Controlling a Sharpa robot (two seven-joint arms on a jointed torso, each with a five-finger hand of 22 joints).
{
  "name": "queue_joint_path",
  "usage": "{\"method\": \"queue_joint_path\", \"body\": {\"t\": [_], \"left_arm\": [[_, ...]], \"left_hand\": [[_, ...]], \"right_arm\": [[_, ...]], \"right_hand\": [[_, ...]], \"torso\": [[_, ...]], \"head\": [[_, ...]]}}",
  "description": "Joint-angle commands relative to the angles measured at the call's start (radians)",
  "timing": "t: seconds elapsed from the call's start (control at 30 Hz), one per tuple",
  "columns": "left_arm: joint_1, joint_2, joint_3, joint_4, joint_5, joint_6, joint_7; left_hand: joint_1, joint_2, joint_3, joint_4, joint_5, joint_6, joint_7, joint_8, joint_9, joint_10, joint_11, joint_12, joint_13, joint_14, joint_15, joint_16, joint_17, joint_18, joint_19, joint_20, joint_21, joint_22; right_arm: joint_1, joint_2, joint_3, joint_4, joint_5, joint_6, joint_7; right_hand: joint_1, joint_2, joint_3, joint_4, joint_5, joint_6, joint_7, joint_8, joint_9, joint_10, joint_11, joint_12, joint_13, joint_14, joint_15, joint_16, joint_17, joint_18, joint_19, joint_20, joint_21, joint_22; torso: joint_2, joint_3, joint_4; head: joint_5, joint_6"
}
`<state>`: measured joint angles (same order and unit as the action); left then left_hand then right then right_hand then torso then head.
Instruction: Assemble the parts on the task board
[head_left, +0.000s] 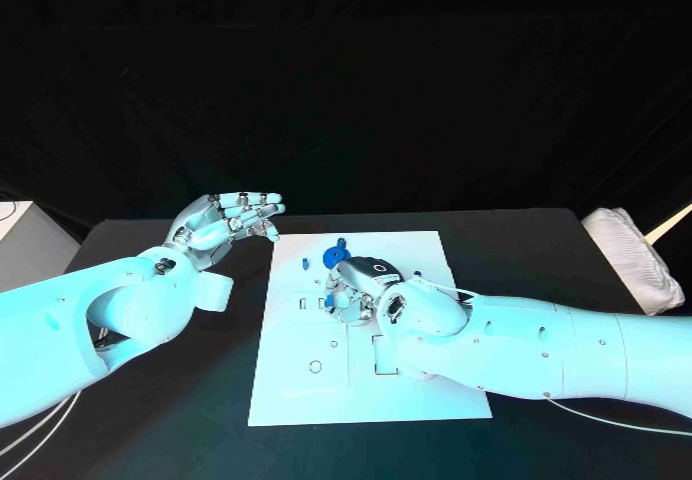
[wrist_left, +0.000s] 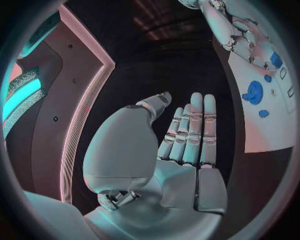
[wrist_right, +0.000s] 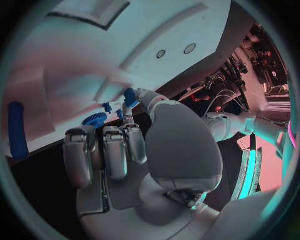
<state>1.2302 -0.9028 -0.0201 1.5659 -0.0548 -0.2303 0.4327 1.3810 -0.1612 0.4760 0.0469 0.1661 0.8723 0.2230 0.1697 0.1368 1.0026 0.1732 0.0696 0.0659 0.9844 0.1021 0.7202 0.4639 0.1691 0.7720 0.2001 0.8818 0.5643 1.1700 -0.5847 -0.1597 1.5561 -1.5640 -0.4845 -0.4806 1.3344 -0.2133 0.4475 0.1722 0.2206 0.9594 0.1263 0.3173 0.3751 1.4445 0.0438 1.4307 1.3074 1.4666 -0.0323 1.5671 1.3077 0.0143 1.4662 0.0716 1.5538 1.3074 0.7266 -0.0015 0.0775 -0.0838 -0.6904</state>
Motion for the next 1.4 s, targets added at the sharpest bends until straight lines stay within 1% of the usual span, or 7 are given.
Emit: {"method": "queue_joint_path", "body": {"t": [0.03,0.93,1.07,1.17,1.3,1.37,1.4], "left_arm": [[0.001,0.000,0.001,0.003,-0.004,0.018,0.004],[0.001,-0.005,0.001,0.004,-0.008,0.016,0.004],[0.001,-0.006,0.001,0.004,-0.008,0.016,0.004],[0.001,-0.006,0.001,0.004,-0.008,0.016,0.004],[0.001,-0.006,0.001,0.004,-0.008,0.016,0.004],[0.001,-0.006,0.001,0.004,-0.008,0.016,0.003],[0.001,-0.005,0.001,0.003,-0.009,0.015,0.003]], "left_hand": [[-0.011,0.001,0.004,0.003,-0.006,-0.001,0.012,-0.003,-0.001,-0.005,0.000,0.000,0.001,-0.006,0.000,0.005,-0.002,0.012,-0.007,0.001,0.005,0.001],[-0.011,0.001,0.004,0.003,-0.006,-0.001,0.012,-0.003,-0.001,-0.005,0.000,0.000,0.001,-0.006,0.000,0.005,-0.002,0.012,-0.007,0.001,0.005,0.001],[-0.011,0.001,0.004,0.003,-0.006,-0.001,0.012,-0.003,-0.001,-0.005,0.000,0.000,0.001,-0.006,0.000,0.005,-0.002,0.012,-0.007,0.001,0.005,0.001],[-0.012,0.002,0.003,0.003,-0.007,0.000,0.012,-0.003,-0.001,-0.006,0.000,0.000,0.001,-0.008,0.000,0.006,-0.003,0.013,-0.010,0.002,0.007,0.002],[-0.012,0.002,0.003,0.003,-0.007,0.000,0.012,-0.003,-0.001,-0.006,0.000,0.000,0.001,-0.008,0.000,0.006,-0.003,0.013,-0.010,0.002,0.007,0.002],[-0.012,0.002,0.003,0.003,-0.007,0.000,0.012,-0.003,-0.001,-0.006,0.000,0.000,0.001,-0.008,0.000,0.006,-0.003,0.013,-0.010,0.002,0.007,0.002],[-0.012,0.002,0.003,0.003,-0.007,0.000,0.012,-0.003,-0.001,-0.006,0.000,0.000,0.001,-0.008,0.000,0.006,-0.003,0.013,-0.010,0.002,0.007,0.002]], "right_arm": [[-0.001,0.001,0.000,-0.002,-0.016,0.000,0.011],[-0.001,0.004,-0.001,-0.009,-0.008,0.006,0.015],[-0.001,0.004,-0.001,-0.007,-0.008,0.002,0.016],[-0.001,0.003,-0.001,-0.005,-0.008,-0.002,0.017],[-0.001,0.000,-0.001,0.001,-0.008,-0.023,0.023],[-0.001,-0.004,-0.001,0.007,-0.008,-0.037,0.028],[-0.001,-0.006,-0.001,0.011,-0.008,-0.046,0.031]], "right_hand": [[-0.011,-0.003,0.001,-0.005,-0.006,-0.014,0.003,-0.009,-0.006,-0.011,0.003,-0.008,0.112,0.101,0.007,-0.001,0.251,-0.008,0.093,0.005,-0.005,0.246],[-0.042,-0.030,-0.016,0.004,-0.031,-0.051,0.020,-0.031,-0.023,-0.033,0.020,-0.030,0.092,0.099,0.022,-0.005,0.242,-0.004,0.084,0.020,-0.023,0.233],[-0.059,-0.040,-0.060,0.021,-0.080,-0.061,0.021,-0.037,-0.030,-0.042,0.022,-0.039,0.083,0.099,0.025,-0.005,0.242,-0.003,0.082,0.024,-0.027,0.231],[-0.062,-0.040,-0.078,0.028,-0.093,-0.064,0.021,-0.039,-0.032,-0.045,0.022,-0.042,0.081,0.099,0.025,-0.006,0.241,-0.002,0.082,0.025,-0.028,0.230],[-0.052,-0.030,-0.162,0.061,-0.128,-0.079,0.024,-0.047,-0.041,-0.050,0.026,-0.046,0.076,0.099,0.029,-0.006,0.240,-0.001,0.080,0.027,-0.032,0.228],[-0.035,-0.019,-0.227,0.093,-0.144,-0.082,0.026,-0.049,-0.046,-0.052,0.027,-0.047,0.075,0.098,0.031,-0.007,0.239,-0.001,0.080,0.029,-0.034,0.227],[-0.030,-0.017,-0.238,0.100,-0.145,-0.083,0.027,-0.049,-0.047,-0.053,0.027,-0.047,0.074,0.098,0.030,-0.007,0.239,-0.001,0.080,0.030,-0.034,0.227]], "torso": [[0.000,0.0004,-0.0002],[0.000,0.0001,0.0010],[0.000,0.0002,0.0004],[0.000,0.0001,-0.0002],[0.000,0.0003,0.0003],[0.000,0.0004,0.0006],[0.000,0.0004,0.0008]], "head": [[0.000,0.000],[-0.004,-0.006],[-0.003,-0.006],[-0.003,-0.006],[-0.002,-0.006],[-0.002,-0.006],[-0.002,-0.006]]}}
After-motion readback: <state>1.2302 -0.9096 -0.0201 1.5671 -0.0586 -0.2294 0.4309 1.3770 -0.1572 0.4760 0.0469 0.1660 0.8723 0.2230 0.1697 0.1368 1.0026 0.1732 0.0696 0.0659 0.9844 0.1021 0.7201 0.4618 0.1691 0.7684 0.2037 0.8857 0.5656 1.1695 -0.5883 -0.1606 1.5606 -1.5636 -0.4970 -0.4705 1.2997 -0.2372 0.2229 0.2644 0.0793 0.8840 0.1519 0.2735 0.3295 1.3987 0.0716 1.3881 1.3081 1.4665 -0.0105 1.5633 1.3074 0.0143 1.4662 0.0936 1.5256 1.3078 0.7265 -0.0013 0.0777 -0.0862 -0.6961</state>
